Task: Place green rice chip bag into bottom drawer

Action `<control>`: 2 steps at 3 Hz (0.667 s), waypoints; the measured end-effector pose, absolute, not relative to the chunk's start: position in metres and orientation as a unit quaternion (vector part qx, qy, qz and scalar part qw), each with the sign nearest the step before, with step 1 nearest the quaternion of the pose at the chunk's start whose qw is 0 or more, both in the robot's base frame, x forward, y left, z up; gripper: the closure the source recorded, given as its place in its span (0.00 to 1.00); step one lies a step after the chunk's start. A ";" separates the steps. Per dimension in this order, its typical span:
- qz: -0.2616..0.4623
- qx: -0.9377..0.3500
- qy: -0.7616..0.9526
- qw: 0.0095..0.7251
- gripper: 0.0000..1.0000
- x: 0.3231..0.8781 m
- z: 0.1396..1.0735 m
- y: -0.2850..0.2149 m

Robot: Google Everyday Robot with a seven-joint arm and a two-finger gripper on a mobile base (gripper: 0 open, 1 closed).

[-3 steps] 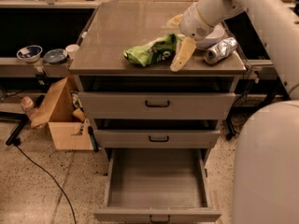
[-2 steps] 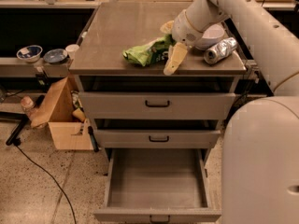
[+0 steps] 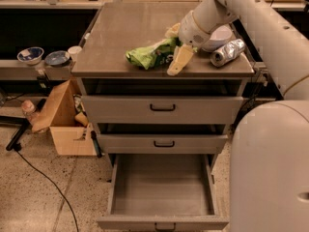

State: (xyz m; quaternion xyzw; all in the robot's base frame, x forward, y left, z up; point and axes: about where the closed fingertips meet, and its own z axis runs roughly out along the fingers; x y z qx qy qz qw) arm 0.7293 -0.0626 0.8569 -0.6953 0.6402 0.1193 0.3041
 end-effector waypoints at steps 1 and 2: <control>0.119 -0.695 0.640 0.304 0.41 0.729 0.857 -0.063; 0.119 -0.695 0.640 0.304 0.65 0.729 0.857 -0.063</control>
Offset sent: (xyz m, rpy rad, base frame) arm 0.0000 0.0000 0.0000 0.0000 0.0000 0.0000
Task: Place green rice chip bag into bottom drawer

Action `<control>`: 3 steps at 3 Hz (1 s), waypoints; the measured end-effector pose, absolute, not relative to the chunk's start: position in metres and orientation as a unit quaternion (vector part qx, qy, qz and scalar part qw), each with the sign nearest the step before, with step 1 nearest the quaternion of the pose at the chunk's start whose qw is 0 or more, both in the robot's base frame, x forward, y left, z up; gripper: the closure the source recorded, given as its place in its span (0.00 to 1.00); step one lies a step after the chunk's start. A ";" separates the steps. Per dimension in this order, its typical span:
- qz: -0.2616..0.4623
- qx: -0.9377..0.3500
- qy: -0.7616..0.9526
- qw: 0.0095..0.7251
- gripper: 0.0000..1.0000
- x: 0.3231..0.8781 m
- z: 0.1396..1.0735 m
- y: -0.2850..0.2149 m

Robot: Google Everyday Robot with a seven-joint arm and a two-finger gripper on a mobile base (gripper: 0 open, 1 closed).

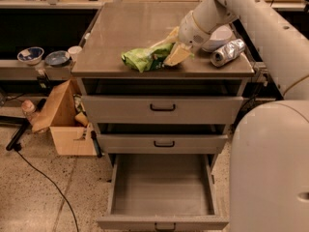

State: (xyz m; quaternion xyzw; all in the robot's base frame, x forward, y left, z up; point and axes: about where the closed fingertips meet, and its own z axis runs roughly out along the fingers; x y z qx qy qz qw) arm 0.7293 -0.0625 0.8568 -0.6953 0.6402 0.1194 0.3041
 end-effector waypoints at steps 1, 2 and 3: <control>0.119 -0.695 0.640 0.304 0.88 0.729 0.857 -0.063; 0.121 -0.695 0.640 0.305 1.00 0.730 0.856 -0.061; 0.122 -0.694 0.640 0.306 1.00 0.731 0.855 -0.060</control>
Offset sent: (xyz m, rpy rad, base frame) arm 0.0000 0.0000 0.0000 0.0000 0.0000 0.0000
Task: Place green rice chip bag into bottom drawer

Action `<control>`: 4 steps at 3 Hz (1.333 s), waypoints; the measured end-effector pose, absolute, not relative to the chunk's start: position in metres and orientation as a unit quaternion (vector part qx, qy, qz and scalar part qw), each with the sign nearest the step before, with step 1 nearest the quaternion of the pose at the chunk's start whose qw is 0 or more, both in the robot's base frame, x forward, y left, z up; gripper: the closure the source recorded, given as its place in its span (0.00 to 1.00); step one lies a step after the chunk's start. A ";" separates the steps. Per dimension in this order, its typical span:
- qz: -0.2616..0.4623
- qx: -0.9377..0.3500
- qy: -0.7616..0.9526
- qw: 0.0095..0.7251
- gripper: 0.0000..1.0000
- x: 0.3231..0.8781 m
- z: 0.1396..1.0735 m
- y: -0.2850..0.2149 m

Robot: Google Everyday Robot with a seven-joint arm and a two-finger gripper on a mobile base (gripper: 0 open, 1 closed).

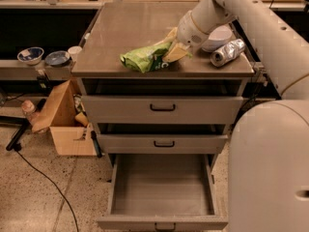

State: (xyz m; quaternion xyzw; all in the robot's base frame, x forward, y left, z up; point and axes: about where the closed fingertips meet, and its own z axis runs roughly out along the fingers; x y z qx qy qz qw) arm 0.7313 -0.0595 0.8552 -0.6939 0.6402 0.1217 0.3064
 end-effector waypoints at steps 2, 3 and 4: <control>0.115 -0.681 0.657 0.302 1.00 0.711 0.860 -0.078; 0.116 -0.659 0.686 0.286 1.00 0.650 0.882 -0.107; 0.114 -0.653 0.693 0.285 1.00 0.614 0.907 -0.117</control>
Offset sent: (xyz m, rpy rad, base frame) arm -0.0826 -0.0646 0.0169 -0.0438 0.0232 -0.1492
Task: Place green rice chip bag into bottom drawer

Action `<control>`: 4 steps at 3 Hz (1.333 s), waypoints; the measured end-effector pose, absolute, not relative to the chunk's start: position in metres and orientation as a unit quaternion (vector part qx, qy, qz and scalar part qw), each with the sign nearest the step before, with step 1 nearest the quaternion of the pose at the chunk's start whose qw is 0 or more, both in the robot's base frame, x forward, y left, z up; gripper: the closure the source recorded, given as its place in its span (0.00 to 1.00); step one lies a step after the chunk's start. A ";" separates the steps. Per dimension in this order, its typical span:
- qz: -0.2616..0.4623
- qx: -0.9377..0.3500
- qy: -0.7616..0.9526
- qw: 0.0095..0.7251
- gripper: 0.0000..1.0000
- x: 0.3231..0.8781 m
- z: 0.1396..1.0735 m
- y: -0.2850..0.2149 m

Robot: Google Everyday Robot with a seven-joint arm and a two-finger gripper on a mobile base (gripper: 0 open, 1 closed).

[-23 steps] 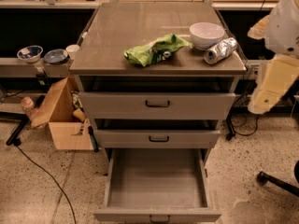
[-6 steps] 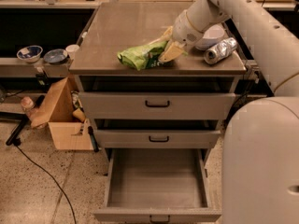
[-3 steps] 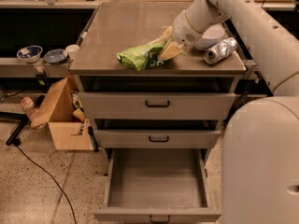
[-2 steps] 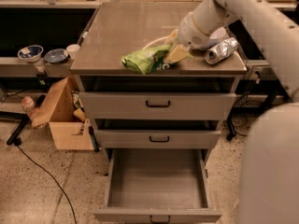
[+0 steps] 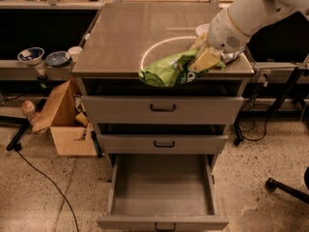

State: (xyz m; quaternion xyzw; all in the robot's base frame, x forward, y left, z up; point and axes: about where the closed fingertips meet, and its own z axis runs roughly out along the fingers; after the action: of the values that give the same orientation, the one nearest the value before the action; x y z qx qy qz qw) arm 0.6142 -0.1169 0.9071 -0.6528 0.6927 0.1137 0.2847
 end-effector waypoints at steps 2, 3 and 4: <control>0.102 -0.625 0.723 0.276 1.00 0.558 0.889 -0.120; 0.085 -0.617 0.736 0.265 1.00 0.544 0.866 -0.117; 0.050 -0.606 0.753 0.252 1.00 0.538 0.843 -0.114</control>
Offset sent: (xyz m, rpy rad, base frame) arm -0.0825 -0.0038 -0.0424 -0.0616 0.0133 -0.1323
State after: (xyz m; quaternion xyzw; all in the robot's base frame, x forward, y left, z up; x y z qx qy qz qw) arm 0.5382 -0.1145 0.8435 -0.6055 0.7531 0.0502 0.2523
